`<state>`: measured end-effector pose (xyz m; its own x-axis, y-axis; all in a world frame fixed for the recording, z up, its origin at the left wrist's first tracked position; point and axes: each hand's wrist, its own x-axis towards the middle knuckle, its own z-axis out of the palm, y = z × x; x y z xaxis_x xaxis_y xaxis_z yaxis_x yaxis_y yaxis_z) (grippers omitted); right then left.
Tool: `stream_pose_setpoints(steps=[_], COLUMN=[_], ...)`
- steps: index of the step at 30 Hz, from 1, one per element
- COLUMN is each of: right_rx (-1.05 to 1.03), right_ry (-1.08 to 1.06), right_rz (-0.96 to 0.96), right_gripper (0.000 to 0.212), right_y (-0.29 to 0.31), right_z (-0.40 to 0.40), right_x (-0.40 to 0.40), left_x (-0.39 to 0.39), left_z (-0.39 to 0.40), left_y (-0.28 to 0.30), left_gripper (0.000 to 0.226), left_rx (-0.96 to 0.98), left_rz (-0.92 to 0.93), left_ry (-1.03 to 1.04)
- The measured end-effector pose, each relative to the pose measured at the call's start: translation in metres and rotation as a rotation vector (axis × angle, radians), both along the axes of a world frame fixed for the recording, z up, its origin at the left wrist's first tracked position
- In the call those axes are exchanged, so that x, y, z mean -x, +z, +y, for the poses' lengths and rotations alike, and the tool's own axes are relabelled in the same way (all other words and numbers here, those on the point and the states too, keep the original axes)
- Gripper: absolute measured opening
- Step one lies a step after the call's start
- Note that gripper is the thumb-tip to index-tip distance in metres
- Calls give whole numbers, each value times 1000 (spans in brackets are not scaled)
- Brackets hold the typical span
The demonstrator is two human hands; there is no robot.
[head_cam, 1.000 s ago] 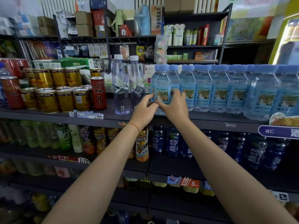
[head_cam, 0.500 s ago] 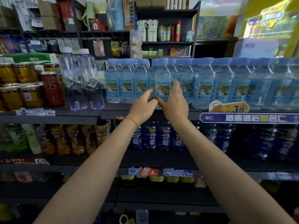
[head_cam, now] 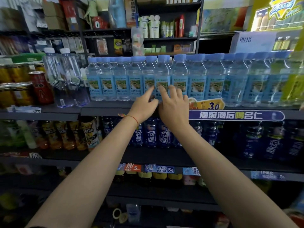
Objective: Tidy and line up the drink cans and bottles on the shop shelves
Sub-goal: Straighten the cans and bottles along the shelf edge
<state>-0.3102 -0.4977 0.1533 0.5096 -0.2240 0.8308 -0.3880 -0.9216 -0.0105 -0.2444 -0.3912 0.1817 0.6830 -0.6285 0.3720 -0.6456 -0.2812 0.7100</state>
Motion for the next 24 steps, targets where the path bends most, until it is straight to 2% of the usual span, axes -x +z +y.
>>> stream_pose_setpoints(steps=[5,10,13,15,18,24], right_rx=[2,-52,0,2,-229,-729], right_ry=[3,27,83,195,429,628], right_rz=[32,34,-36,-105,-14,347], right_gripper=[59,62,40,23,16,17], right_y=[-5,-7,-12,-24,-53,-138], right_z=[-3,2,15,32,69,152], right_x=[7,8,5,0,-10,-45], left_x=[5,9,16,16,2,-34], left_z=[-3,4,28,54,100,201], left_y=[-3,-2,-10,-29,-74,-187], left_gripper=[63,60,44,28,23,24], left_rx=[-33,-148,86,259,240,0], left_rz=[-17,-104,-171,-174,4,446], left_ry=[17,101,168,268,370,443])
